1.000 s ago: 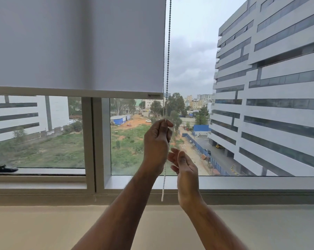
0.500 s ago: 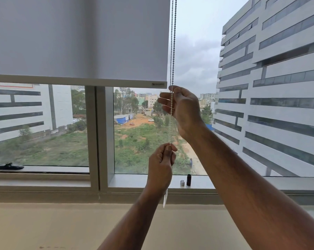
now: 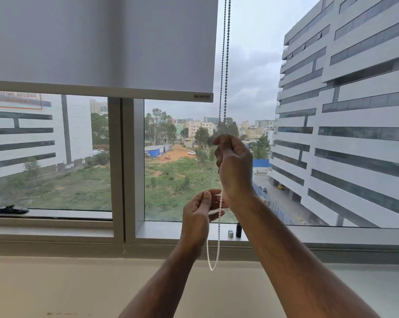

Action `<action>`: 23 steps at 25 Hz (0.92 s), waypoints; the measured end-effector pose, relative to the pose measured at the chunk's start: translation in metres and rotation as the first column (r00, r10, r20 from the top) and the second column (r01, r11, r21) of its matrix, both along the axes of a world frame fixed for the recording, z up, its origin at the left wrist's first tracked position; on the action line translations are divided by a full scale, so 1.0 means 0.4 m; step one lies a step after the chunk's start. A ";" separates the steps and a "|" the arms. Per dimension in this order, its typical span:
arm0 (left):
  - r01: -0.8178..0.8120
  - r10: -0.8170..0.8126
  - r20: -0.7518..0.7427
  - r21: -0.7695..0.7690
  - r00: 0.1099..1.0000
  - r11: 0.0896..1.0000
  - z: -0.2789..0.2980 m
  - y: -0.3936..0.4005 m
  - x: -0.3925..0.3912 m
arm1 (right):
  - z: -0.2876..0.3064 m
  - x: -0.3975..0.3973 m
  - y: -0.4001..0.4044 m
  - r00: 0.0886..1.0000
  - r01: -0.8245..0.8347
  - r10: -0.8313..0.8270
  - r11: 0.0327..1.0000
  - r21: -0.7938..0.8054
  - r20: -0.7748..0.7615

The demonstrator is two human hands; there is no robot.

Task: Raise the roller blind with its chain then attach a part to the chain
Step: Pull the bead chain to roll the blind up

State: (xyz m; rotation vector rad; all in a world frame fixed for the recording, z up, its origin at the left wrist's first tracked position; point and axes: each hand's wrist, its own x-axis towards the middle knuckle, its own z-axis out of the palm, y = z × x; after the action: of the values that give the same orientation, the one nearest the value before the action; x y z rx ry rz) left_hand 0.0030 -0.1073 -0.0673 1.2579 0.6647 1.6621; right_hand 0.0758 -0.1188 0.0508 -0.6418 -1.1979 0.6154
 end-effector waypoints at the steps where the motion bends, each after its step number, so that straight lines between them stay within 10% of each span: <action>1: -0.013 0.013 0.015 0.002 1.000 1.000 0.018 0.008 -0.005 | -0.023 0.001 -0.005 1.000 0.012 -0.012 1.000 -0.006 0.007; 13: 0.003 -0.013 0.053 0.179 0.998 0.984 0.377 0.008 -0.006 | -0.253 -0.001 -0.034 0.999 -0.038 0.035 0.996 -0.077 -0.040; 23: -0.100 0.085 0.062 0.285 0.994 0.953 0.334 0.003 0.036 | -0.324 0.010 -0.031 0.990 -0.136 0.142 0.980 -0.146 0.027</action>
State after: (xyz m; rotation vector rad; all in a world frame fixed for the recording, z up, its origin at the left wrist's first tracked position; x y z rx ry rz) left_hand 0.0172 -0.1062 0.0662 1.4020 0.4684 1.9130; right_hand 0.0798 -0.1314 -0.0788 -0.6974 -1.2485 0.8164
